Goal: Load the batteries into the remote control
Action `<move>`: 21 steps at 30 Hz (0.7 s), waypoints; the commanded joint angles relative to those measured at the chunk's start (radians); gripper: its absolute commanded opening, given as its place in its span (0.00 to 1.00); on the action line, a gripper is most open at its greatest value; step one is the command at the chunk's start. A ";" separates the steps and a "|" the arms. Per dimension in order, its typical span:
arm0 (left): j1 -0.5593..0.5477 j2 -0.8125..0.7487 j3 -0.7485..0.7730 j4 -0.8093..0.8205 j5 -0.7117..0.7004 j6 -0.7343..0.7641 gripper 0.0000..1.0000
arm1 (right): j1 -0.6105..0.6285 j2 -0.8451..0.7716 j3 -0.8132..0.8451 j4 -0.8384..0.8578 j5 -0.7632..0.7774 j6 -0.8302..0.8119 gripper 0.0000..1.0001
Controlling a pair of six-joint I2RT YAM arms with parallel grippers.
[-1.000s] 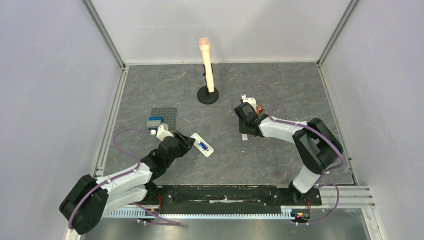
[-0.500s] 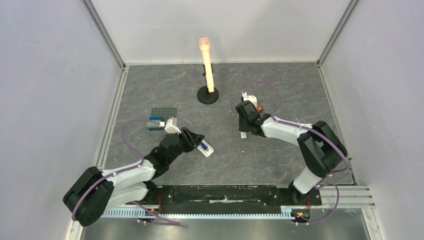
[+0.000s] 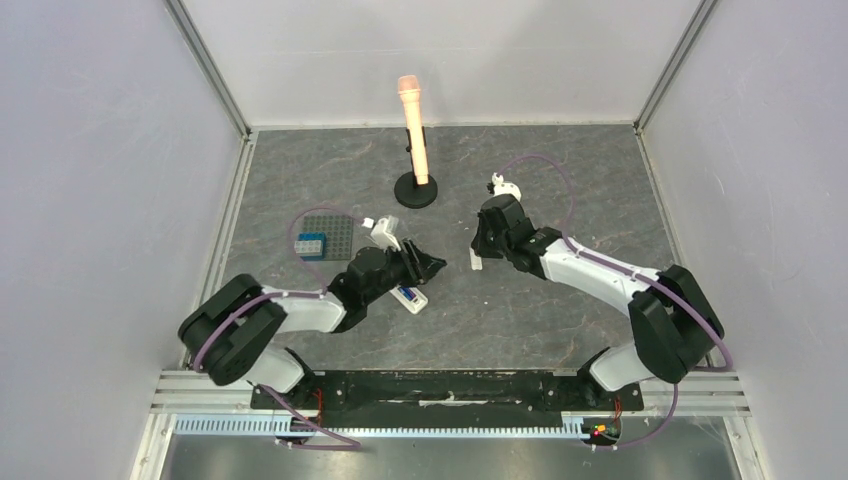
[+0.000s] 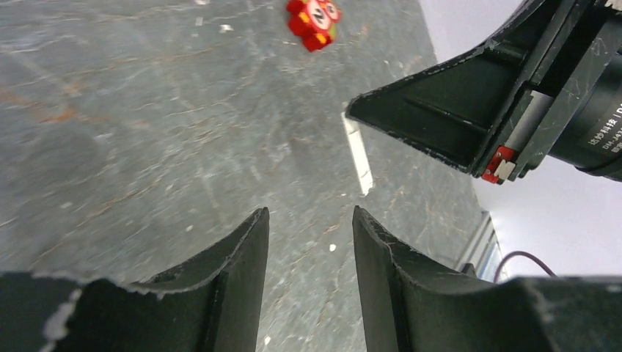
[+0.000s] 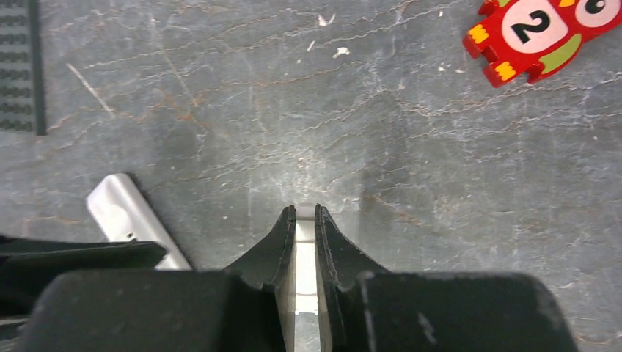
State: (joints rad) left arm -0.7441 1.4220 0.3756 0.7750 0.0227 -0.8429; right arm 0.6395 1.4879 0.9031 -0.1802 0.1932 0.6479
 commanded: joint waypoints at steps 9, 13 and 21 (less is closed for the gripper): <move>-0.049 0.227 0.128 0.282 0.143 0.001 0.53 | 0.003 -0.120 -0.052 0.086 -0.109 0.133 0.08; -0.062 0.265 0.144 0.324 0.159 -0.014 0.54 | 0.003 -0.133 -0.056 0.100 -0.124 0.146 0.08; -0.066 0.290 0.169 0.315 0.151 -0.028 0.50 | 0.003 -0.135 -0.056 0.106 -0.137 0.157 0.08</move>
State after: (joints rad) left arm -0.8047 1.6985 0.5079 1.0363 0.1696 -0.8497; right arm 0.6395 1.3838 0.8532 -0.1116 0.0681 0.7864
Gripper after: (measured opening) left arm 0.532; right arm 0.117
